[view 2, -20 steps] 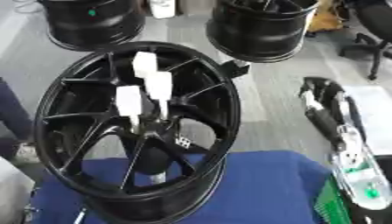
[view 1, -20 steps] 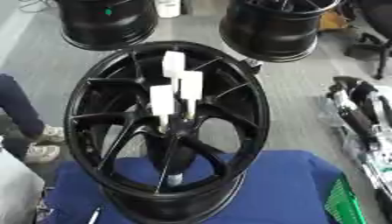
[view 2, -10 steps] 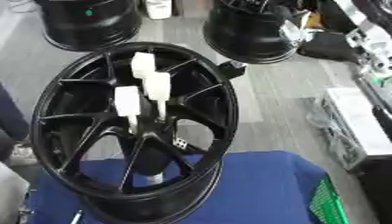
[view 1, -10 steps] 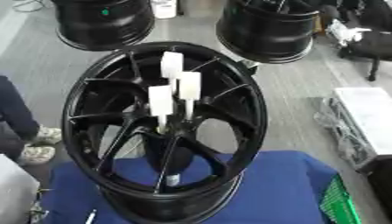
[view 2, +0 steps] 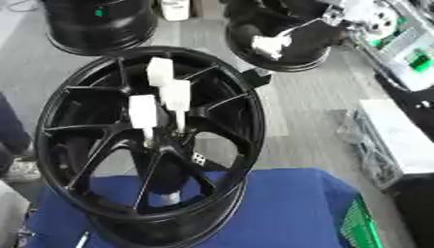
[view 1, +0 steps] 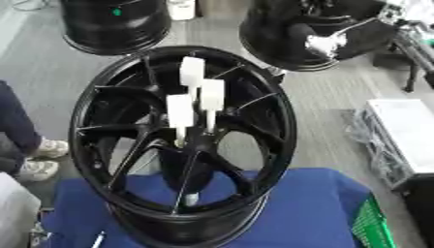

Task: Pull the pin out of the wheel hub.

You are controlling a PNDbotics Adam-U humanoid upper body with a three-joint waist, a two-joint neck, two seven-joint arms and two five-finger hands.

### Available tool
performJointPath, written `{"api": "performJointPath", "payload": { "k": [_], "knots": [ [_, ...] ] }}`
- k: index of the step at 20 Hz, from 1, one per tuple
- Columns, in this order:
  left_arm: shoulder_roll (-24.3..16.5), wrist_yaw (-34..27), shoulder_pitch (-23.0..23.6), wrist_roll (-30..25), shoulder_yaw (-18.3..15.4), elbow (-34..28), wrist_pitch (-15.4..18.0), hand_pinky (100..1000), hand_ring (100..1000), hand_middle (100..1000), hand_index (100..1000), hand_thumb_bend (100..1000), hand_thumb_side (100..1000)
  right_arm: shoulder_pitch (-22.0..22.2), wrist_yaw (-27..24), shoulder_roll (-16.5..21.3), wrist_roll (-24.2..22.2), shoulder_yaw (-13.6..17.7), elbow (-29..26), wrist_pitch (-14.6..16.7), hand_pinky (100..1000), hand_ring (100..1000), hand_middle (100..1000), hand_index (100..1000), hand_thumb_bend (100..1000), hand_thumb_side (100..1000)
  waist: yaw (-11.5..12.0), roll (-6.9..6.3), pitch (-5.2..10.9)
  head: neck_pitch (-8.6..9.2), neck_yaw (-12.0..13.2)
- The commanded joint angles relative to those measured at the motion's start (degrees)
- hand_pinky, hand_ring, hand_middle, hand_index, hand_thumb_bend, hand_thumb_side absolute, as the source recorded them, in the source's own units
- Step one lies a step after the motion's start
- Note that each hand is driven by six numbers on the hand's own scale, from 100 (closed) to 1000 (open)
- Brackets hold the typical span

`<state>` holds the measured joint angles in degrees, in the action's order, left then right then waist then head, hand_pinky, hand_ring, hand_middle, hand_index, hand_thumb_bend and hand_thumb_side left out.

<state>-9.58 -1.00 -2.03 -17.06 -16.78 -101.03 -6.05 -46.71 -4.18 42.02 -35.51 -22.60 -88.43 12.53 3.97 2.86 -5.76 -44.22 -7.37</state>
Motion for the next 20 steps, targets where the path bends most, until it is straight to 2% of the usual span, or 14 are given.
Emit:
{"api": "performJointPath", "payload": {
  "k": [1, 5, 10, 20],
  "knots": [
    [-1.1, 0.0, -0.5, -0.1, 0.0, -0.9, 0.1, 681, 571, 585, 691, 538, 522, -2.7, 4.6, -2.4, -6.4, -0.5, 4.7, 1.0, 812, 800, 764, 899, 100, 541, 0.0, -0.26, 0.42, 0.11, -0.3],
    [-0.9, 0.1, -0.5, -0.2, 0.1, -0.8, 0.1, 681, 571, 585, 691, 538, 522, -4.6, 10.2, -6.4, -10.0, -0.6, 9.9, 3.0, 818, 809, 775, 910, 100, 592, 0.0, -0.34, 0.46, 0.11, -0.5],
    [-0.9, 0.1, -0.3, -0.3, 0.1, -0.7, 0.1, 682, 571, 585, 691, 538, 522, -6.2, 15.5, -9.9, -10.9, -0.2, 14.7, 4.9, 837, 836, 803, 921, 100, 613, 0.0, -0.56, 0.53, 0.11, -0.8],
    [-0.7, 0.1, -0.2, -0.5, 0.3, -0.5, 0.2, 682, 571, 585, 691, 537, 522, -7.9, 23.4, -14.1, -12.7, -0.3, 17.3, 8.1, 845, 849, 826, 930, 100, 564, 0.0, -0.77, 0.57, 0.11, -1.3]
  ]
}}
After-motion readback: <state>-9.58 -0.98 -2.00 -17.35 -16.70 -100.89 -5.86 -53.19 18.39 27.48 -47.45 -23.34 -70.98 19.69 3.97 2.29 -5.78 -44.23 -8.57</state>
